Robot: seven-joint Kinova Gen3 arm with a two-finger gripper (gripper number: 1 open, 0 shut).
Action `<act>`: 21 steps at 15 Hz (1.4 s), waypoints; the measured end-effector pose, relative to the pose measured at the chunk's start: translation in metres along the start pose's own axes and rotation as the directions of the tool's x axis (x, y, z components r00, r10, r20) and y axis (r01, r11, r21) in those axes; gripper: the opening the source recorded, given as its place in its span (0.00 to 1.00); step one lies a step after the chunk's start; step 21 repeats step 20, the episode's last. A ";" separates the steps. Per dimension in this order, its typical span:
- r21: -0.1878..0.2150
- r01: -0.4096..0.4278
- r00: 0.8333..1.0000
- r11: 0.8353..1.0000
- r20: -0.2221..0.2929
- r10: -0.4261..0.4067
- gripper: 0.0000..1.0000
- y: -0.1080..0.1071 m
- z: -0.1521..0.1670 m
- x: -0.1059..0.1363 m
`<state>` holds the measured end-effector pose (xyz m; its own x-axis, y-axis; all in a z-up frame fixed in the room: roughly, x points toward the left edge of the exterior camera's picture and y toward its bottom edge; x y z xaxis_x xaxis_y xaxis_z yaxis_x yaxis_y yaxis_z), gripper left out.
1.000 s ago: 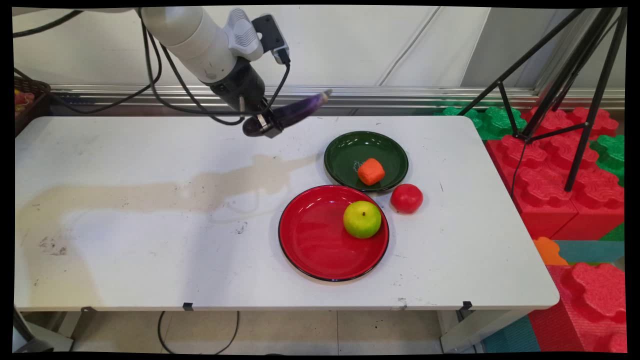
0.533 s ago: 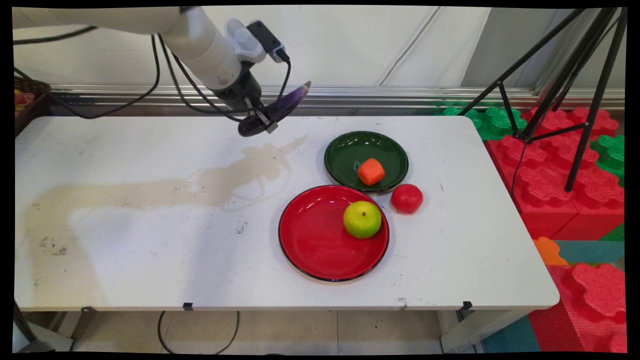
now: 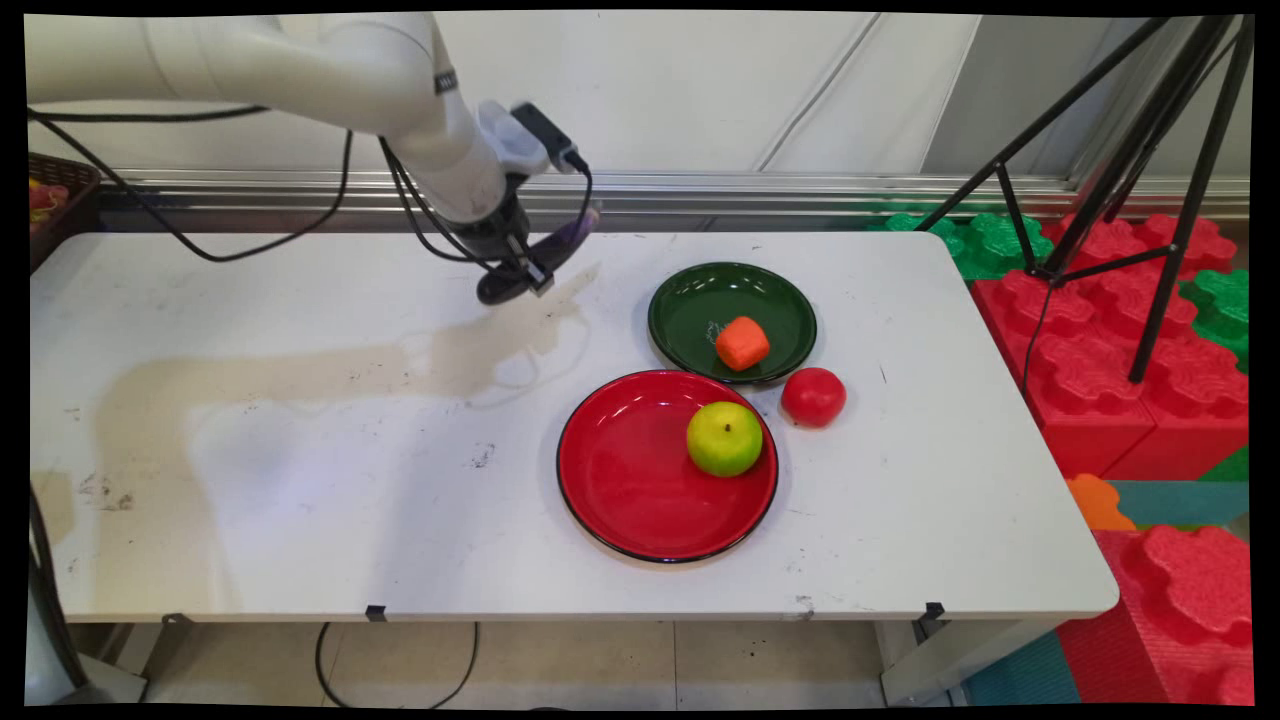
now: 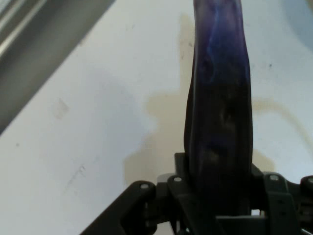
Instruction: Place the picked object on the table
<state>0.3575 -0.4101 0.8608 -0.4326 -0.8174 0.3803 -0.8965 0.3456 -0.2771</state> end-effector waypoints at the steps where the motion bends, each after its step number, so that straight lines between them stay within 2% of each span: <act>1: -0.001 -0.002 1.000 1.000 0.013 0.002 0.00 0.002 0.010 0.000; 10: -0.010 -0.009 0.998 1.000 0.059 0.010 0.00 0.016 0.062 0.000; 14: -0.012 -0.016 0.998 1.000 0.060 0.016 0.00 0.020 0.072 0.002; 15: -0.012 -0.017 0.998 1.000 0.058 0.017 1.00 0.021 0.074 0.002; 21: -0.007 -0.037 0.998 0.999 0.040 0.037 1.00 0.021 0.073 0.002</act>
